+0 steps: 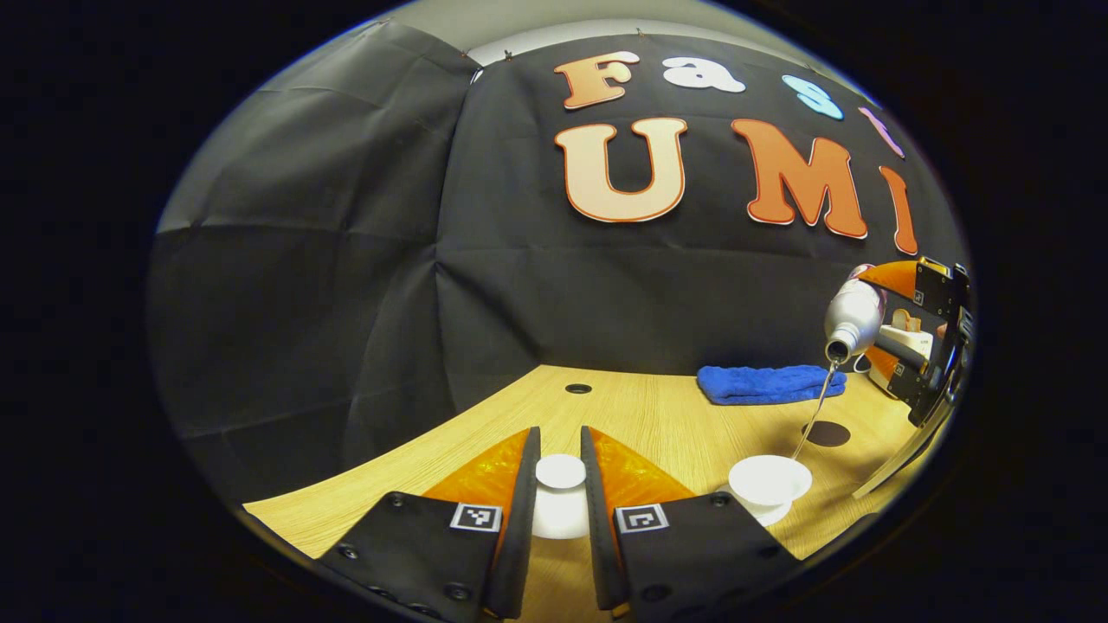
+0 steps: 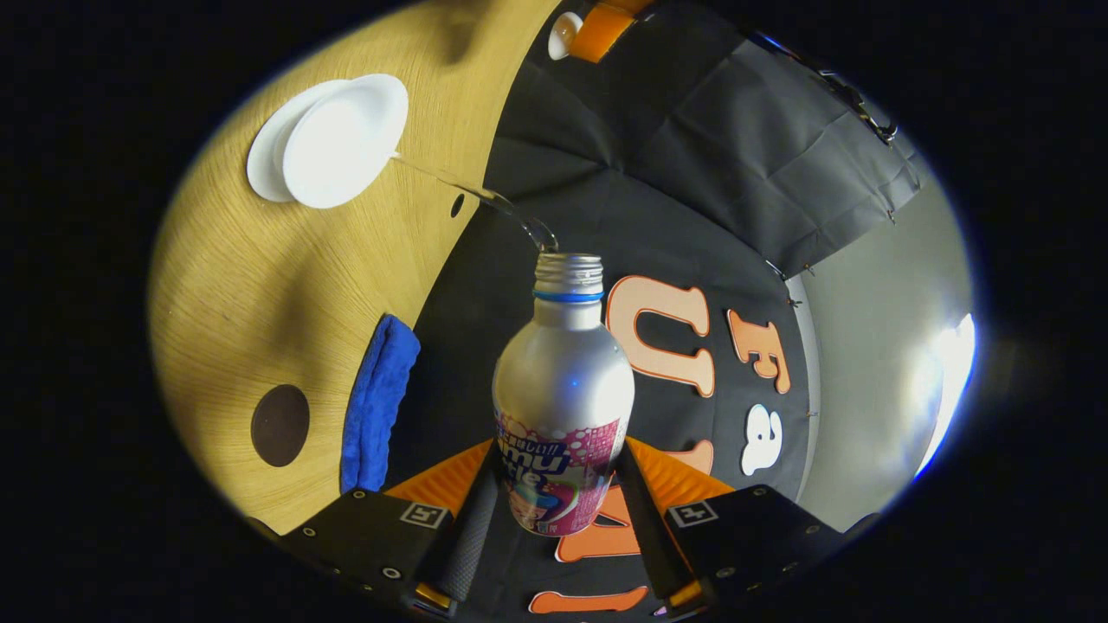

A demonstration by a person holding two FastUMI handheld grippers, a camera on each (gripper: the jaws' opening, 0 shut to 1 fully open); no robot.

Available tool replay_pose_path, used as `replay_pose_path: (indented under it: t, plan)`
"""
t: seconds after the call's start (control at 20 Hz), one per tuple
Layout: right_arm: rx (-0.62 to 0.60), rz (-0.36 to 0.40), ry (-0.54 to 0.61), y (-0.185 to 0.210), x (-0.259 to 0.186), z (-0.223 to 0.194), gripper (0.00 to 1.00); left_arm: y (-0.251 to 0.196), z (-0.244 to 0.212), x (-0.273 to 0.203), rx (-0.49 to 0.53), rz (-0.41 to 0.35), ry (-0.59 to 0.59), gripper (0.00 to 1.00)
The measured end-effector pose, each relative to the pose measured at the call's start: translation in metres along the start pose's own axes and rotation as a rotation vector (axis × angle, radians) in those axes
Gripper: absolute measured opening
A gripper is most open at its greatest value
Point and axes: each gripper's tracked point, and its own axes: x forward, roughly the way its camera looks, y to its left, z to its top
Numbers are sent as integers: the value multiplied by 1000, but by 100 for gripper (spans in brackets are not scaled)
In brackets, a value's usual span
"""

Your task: Open the teacup lid with one hand, grasp the water bottle and pour water into the teacup with the other hand; after pouring, place the water bottle on the coaster and then close the teacup lid.

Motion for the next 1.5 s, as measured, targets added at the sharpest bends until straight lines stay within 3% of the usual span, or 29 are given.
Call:
replay_pose_path:
  t: [0.1, 0.25, 0.35, 0.4, 0.55, 0.75, 1.25, 1.35, 1.5]
  plan:
    - [-24, -23, -6, -8, 6, -4, 73, 0, 4, 1, 3, -3, -6, 30]
    - [-38, -58, -12, -27, 12, -7, 77, 1, 9, -1, 11, 0, -15, 34]
    - [-49, -84, -8, -39, 15, -11, 77, 5, 12, -1, 15, 7, -22, 30]
    - [-53, -93, -9, -44, 17, -12, 77, 7, 13, -2, 13, 9, -24, 34]
    - [-75, -119, -11, -54, 22, -15, 77, 9, 14, -1, 10, 13, -25, 31]
    - [-92, -136, -16, -60, 24, -17, 77, 8, 13, -2, 7, 8, -24, 34]
    - [-119, -75, -66, -17, 15, 7, 77, 8, 9, -2, 34, 14, -21, 34]
    - [-118, -57, -89, -5, 10, 19, 77, 4, 6, -1, 48, 7, -19, 30]
    - [-124, -31, -112, 11, 4, 30, 77, -5, 9, -1, 34, -9, -26, 34]
